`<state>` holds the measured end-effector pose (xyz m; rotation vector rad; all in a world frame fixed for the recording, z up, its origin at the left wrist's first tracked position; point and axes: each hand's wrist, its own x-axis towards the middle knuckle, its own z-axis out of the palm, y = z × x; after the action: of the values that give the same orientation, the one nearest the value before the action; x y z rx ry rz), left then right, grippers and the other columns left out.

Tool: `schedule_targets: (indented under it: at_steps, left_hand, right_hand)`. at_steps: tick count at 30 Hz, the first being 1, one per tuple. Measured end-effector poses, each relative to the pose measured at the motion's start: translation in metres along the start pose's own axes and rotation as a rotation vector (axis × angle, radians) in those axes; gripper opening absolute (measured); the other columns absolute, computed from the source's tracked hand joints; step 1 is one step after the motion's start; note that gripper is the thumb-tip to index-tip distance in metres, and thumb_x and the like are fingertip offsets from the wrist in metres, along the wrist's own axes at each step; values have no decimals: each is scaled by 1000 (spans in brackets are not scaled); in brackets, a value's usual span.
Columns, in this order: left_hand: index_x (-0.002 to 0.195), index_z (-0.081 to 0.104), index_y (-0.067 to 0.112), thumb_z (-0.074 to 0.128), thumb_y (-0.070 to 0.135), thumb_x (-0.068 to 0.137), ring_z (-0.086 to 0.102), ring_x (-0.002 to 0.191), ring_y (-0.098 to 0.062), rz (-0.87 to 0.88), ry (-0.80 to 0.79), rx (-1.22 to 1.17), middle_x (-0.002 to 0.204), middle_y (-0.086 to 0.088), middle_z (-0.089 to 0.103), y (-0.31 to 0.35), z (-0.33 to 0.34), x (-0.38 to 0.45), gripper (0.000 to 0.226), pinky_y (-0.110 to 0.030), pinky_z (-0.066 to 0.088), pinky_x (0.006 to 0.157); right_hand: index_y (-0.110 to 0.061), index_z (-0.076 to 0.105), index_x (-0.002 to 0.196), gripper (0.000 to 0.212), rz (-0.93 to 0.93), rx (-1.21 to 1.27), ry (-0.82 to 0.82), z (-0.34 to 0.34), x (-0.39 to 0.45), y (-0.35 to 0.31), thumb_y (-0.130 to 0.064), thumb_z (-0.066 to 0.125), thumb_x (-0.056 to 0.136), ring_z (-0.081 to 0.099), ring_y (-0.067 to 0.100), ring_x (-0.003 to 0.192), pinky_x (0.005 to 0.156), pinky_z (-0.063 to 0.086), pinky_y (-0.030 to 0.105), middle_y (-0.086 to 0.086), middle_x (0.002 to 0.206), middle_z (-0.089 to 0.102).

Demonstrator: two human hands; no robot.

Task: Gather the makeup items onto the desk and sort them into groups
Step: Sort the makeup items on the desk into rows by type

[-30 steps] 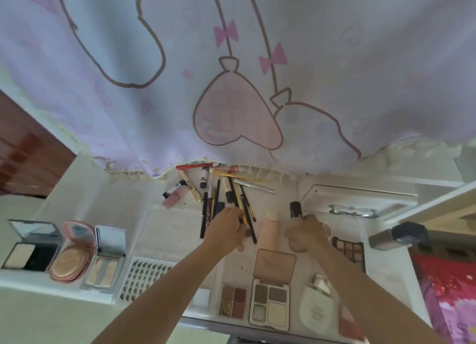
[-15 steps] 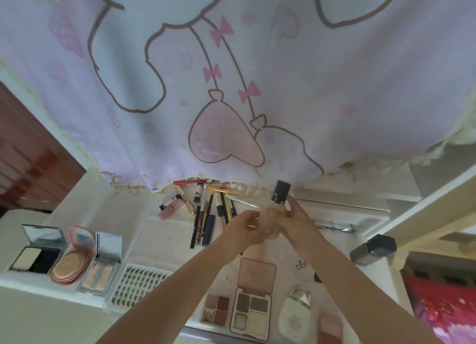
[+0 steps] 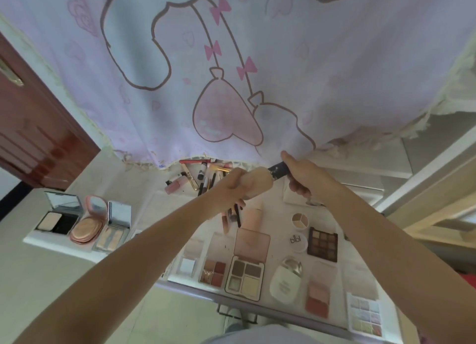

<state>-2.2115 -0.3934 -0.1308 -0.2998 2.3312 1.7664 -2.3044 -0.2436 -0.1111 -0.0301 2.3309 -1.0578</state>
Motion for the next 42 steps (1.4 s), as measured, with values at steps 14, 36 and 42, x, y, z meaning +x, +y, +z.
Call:
schedule_targets:
  at_steps: [14, 36, 42]
  left_hand:
    - [81, 46, 24, 26, 18, 99, 46, 57, -8, 104, 218, -14, 70, -1, 44, 11, -6, -7, 27, -11, 36, 37]
    - [98, 55, 22, 48, 21, 92, 55, 86, -16, 13, -53, -173, 99, -5, 51, 13, -2, -5, 9, -28, 52, 76]
    - [108, 54, 11, 51, 22, 90, 54, 81, -10, 65, 5, -40, 93, 1, 52, 16, 4, -1, 21, -15, 51, 63]
  right_hand:
    - [-16, 35, 56, 38, -322, 430, 69, 21, -18, 3, -29, 42, 90, 24, 7, 38, 35, 19, 15, -4, 43, 29]
    - [-33, 59, 85, 27, -700, -114, -281, -64, -21, 0, -6, 56, 86, 62, 3, 71, 67, 49, 17, -14, 76, 66]
    - [-27, 55, 96, 11, -500, -55, -366, -60, -20, 1, -31, 46, 92, 62, 5, 55, 45, 44, 14, -7, 78, 65]
